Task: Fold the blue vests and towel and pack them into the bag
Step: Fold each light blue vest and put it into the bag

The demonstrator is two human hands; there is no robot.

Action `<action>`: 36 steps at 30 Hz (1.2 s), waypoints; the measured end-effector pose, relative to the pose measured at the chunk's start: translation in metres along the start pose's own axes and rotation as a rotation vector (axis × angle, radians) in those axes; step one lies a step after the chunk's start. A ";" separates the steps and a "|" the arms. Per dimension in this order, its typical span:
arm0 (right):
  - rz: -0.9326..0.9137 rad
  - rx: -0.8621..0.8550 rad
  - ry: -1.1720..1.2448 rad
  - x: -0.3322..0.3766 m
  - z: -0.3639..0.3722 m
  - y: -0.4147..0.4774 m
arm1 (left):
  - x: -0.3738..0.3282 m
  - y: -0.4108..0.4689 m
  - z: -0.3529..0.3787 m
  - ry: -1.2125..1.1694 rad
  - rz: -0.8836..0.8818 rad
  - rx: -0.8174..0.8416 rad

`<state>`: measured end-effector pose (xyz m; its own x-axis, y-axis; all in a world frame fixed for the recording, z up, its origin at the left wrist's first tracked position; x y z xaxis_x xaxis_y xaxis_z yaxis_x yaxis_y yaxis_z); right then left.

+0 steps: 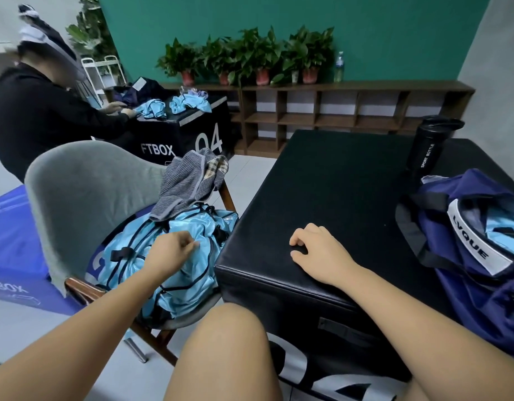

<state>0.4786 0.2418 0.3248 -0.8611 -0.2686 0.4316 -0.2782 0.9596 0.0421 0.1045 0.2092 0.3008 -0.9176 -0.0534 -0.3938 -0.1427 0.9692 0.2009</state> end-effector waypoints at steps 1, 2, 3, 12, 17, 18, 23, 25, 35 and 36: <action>0.004 -0.001 -0.005 0.000 0.000 0.000 | -0.004 0.000 -0.009 -0.007 0.008 -0.012; 0.009 -0.003 -0.008 0.000 0.000 0.000 | -0.008 -0.001 -0.019 -0.013 0.016 -0.031; 0.016 -0.004 -0.008 0.000 0.000 -0.001 | -0.012 -0.001 -0.030 -0.016 0.020 -0.052; 0.120 -0.025 0.163 0.029 -0.016 -0.016 | -0.047 -0.025 -0.145 -0.116 0.063 -0.305; 0.065 0.049 0.500 0.112 -0.025 -0.044 | -0.072 -0.044 -0.202 -0.270 0.078 -0.412; 0.046 0.077 0.534 0.131 -0.023 -0.050 | -0.079 -0.048 -0.210 -0.313 0.086 -0.431; -0.007 0.236 0.602 0.206 -0.005 -0.081 | -0.116 -0.068 -0.239 -0.571 0.148 -0.452; -0.021 0.206 0.607 0.226 -0.004 -0.090 | -0.131 -0.074 -0.246 -0.684 0.169 -0.457; 0.076 -0.076 0.836 0.254 -0.056 -0.087 | -0.185 -0.101 -0.245 -0.833 0.291 -0.384; 0.079 -0.088 0.837 0.253 -0.063 -0.087 | -0.184 -0.103 -0.243 -0.851 0.297 -0.373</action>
<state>0.3119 0.0955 0.4870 -0.2673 -0.0832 0.9600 -0.1668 0.9852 0.0390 0.1976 0.0603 0.5708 -0.3812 0.5146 -0.7680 -0.1916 0.7688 0.6102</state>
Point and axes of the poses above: each hand's wrist, its own y-axis towards the middle knuckle, its own z-axis out of the palm, x = y × z, the point moved 6 cm from there along y, towards the middle knuckle, and after that the axes turned 9 degrees about z, right-handed, at the moved point
